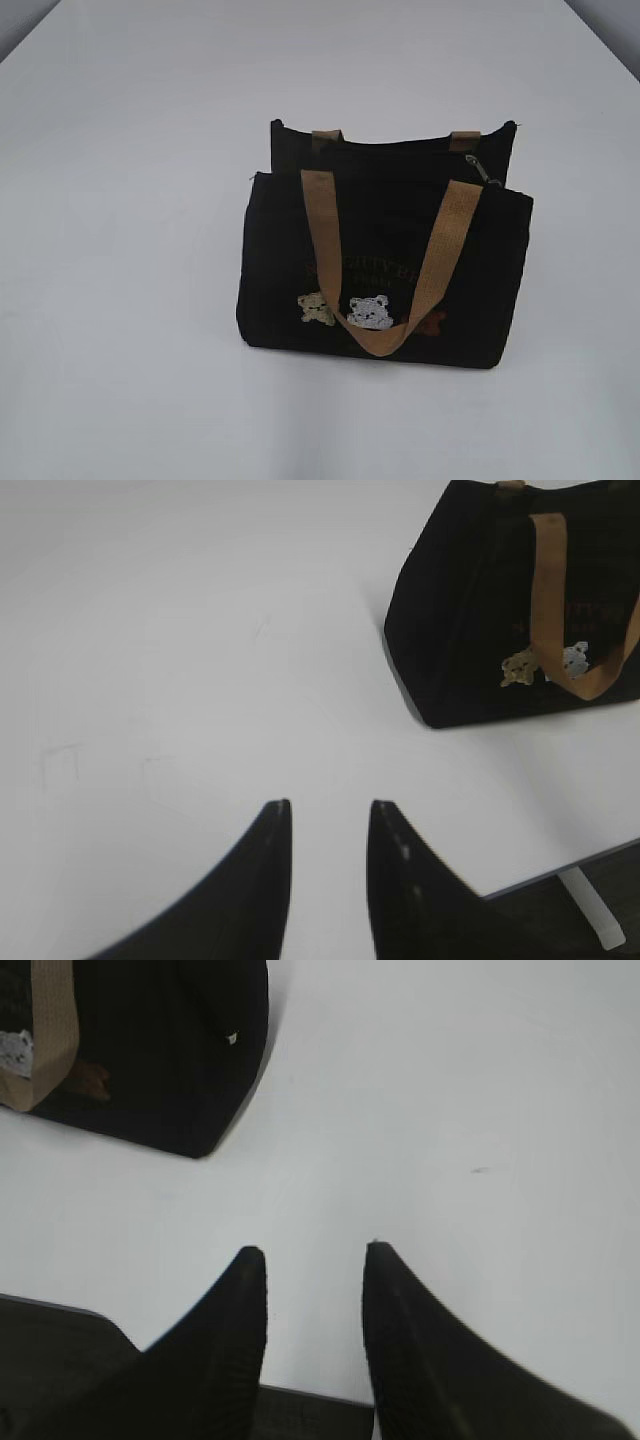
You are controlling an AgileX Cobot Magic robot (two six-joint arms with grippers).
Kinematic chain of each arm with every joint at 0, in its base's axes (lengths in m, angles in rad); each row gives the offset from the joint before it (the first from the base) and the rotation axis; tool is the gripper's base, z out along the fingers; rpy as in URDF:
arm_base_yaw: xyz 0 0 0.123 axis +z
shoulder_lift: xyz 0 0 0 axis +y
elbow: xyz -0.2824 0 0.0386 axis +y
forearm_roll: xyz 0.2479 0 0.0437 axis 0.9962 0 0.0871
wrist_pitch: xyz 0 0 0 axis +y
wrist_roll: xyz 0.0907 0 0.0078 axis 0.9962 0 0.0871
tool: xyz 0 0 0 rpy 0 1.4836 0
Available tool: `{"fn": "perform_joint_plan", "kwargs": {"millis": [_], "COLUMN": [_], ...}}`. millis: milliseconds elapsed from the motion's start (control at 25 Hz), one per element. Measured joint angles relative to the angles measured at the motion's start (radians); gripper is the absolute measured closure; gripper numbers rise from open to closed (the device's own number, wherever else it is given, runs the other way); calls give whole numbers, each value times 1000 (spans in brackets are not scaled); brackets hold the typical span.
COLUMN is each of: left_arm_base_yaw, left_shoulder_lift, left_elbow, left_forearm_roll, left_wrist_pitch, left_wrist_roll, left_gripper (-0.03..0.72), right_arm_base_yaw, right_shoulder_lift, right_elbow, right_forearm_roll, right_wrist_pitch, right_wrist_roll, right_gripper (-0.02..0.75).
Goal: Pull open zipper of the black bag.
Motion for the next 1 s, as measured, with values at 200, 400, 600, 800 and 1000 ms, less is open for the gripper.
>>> {"fn": "perform_joint_plan", "kwargs": {"millis": [200,400,600,800,1000], "left_arm_base_yaw": [0,15,192,300,307], "left_shoulder_lift": [0,0,0,0,0], "left_elbow": [0,0,0,0,0], "left_forearm_roll": [0,1,1,1,1], "left_wrist_pitch": [0,0,0,0,0], "left_wrist_roll": [0,0,0,-1,-1], "left_gripper": [488,488,488,488,488], "right_arm_base_yaw": [0,0,0,0,0], "right_shoulder_lift": [-80,-81,-81,-81,-81], "right_elbow": [0,0,0,0,0], "right_forearm_roll": [0,0,0,0,0], "right_wrist_pitch": [2,2,2,2,2], "right_wrist_roll": [0,0,0,0,0], "right_gripper": [473,473,473,473,473]}}
